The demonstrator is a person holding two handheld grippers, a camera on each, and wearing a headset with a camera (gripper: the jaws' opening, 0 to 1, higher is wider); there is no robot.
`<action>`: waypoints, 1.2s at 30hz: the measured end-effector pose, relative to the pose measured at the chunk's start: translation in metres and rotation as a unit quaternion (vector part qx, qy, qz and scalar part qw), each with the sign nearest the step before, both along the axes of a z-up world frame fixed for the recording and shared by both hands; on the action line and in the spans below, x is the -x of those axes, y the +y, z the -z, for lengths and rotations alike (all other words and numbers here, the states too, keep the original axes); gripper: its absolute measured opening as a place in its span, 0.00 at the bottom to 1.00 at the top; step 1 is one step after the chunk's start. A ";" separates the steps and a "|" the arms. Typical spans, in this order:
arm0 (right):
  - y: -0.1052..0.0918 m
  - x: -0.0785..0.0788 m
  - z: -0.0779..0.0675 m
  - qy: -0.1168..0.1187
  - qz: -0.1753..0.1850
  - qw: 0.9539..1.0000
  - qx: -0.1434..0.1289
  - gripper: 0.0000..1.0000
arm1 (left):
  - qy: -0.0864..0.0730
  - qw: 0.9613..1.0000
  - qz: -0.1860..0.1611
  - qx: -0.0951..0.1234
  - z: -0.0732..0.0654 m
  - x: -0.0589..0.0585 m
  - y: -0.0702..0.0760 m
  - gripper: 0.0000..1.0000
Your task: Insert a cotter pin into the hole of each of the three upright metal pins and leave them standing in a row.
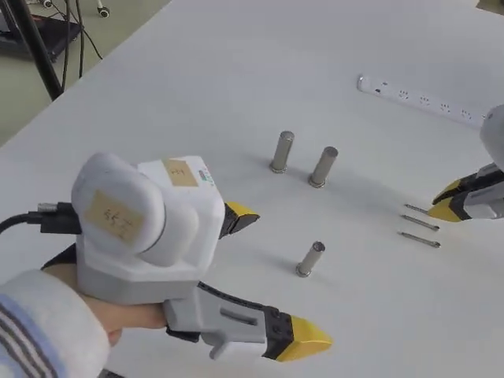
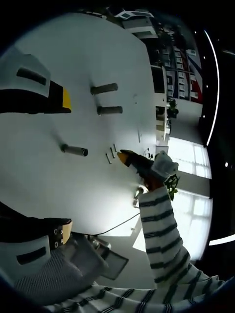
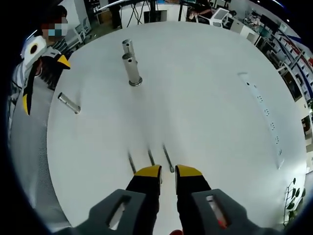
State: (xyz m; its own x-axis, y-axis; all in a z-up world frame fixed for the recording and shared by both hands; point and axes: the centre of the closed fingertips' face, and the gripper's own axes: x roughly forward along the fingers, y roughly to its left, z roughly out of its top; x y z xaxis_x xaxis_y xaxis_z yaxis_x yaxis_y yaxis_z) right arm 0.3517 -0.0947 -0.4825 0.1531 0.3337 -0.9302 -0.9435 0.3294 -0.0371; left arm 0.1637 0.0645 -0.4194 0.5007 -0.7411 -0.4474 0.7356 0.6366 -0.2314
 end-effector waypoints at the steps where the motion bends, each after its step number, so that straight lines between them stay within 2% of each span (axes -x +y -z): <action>1: 0.001 -0.001 0.001 0.000 0.000 1.000 0.002 0.06 | 0.000 1.000 0.001 -0.001 0.000 0.000 0.000 0.87; 3: 0.001 -0.002 0.005 -0.002 -0.007 1.000 0.013 0.06 | 0.001 1.000 0.003 -0.004 0.001 0.001 0.001 0.87; 6: 0.003 0.000 0.010 0.009 -0.014 1.000 0.019 0.06 | 0.004 1.000 0.005 -0.008 0.003 0.001 0.001 0.86; 11: 0.002 0.002 0.015 0.013 -0.020 0.999 0.031 0.04 | 0.004 1.000 0.004 -0.003 0.002 0.000 0.001 0.83; 17: 0.002 0.001 0.014 0.013 -0.020 0.999 0.032 0.04 | 0.007 1.000 0.010 0.000 0.002 0.002 -0.002 0.82; 24: 0.002 0.001 0.014 0.017 -0.027 0.998 0.049 0.04 | 0.008 1.000 0.008 0.011 0.000 -0.002 -0.005 0.82; 29: 0.000 0.000 0.014 0.027 -0.035 0.998 0.044 0.04 | 0.006 1.000 0.010 0.015 -0.002 -0.004 -0.007 0.82; 32: -0.001 -0.003 0.015 0.025 -0.027 0.998 0.041 0.00 | 0.012 1.000 0.003 0.013 0.000 -0.007 -0.005 0.82; 36: -0.002 -0.005 0.015 0.018 -0.030 0.998 0.043 0.00 | 0.011 1.000 -0.007 0.010 0.001 -0.010 -0.001 0.82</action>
